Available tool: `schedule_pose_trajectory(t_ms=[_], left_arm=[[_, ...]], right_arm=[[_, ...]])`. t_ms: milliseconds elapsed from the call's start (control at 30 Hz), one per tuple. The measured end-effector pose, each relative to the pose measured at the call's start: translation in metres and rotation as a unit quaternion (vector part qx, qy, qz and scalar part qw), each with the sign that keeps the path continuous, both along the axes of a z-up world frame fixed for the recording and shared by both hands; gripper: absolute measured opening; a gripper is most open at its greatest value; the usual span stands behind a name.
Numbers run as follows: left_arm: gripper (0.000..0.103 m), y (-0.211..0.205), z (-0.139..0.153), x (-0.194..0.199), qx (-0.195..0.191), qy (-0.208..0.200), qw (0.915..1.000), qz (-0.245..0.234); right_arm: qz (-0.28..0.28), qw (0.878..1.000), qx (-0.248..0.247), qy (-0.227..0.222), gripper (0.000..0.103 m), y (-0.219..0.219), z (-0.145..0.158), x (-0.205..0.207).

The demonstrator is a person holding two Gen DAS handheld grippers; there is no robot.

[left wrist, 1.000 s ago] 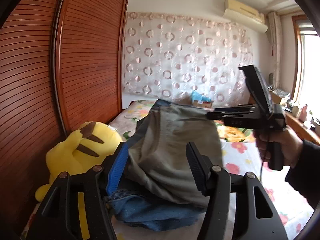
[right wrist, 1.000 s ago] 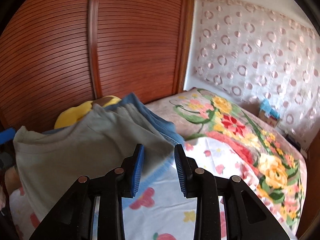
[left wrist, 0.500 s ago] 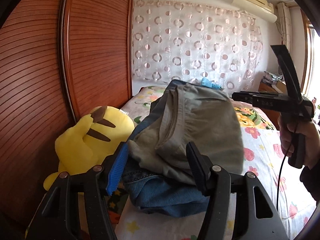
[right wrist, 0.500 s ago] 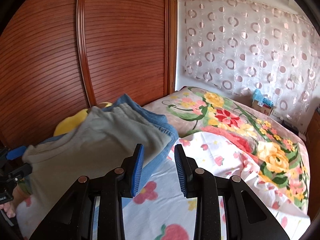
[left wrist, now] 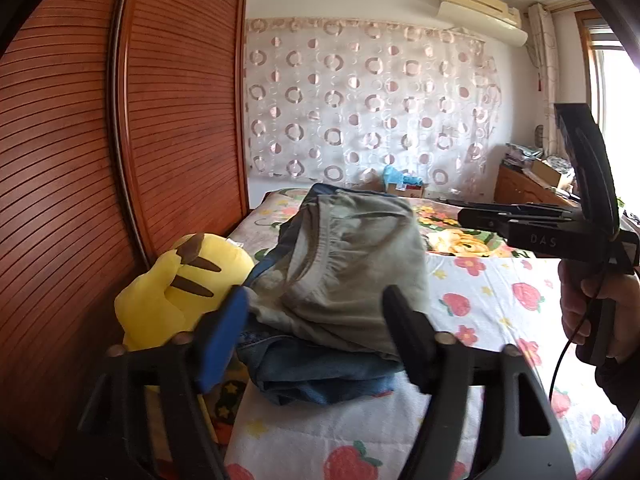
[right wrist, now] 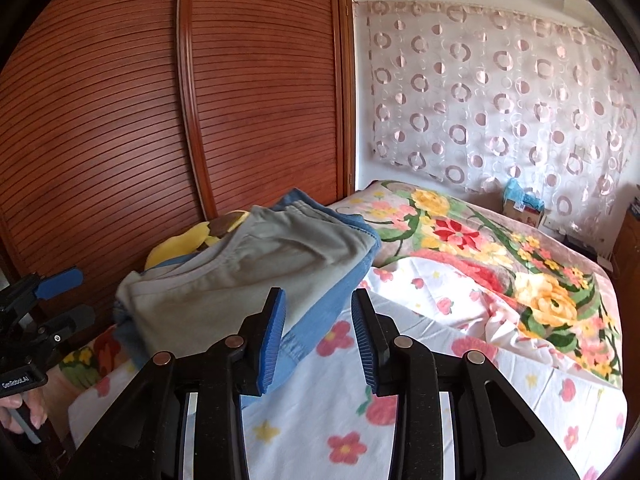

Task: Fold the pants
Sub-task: 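Open both grippers and withdraw them from the stacked shorts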

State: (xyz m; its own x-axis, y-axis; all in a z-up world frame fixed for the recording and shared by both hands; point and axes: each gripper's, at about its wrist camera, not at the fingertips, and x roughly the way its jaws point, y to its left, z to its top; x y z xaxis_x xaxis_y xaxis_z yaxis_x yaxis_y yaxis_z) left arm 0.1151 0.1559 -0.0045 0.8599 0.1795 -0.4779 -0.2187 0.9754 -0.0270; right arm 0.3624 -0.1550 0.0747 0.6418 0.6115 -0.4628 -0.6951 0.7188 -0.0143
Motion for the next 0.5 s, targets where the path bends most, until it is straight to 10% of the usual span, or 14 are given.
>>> schedule_pose_trajectory(t_ms=[233, 500], left_arm=[[0.101, -0.01, 0.012, -0.012, -0.004, -0.014, 0.9995, -0.029], [0.103, -0.015, 0.026, -0.021, 0.012, -0.035, 0.9989, -0.028]], right_arm=[[0.004, 1.0, 0.003, -0.006, 0.037, -0.006, 0.005, -0.014], [0.007, 1.0, 0.005, -0.006, 0.038, -0.011, 0.003, -0.024]])
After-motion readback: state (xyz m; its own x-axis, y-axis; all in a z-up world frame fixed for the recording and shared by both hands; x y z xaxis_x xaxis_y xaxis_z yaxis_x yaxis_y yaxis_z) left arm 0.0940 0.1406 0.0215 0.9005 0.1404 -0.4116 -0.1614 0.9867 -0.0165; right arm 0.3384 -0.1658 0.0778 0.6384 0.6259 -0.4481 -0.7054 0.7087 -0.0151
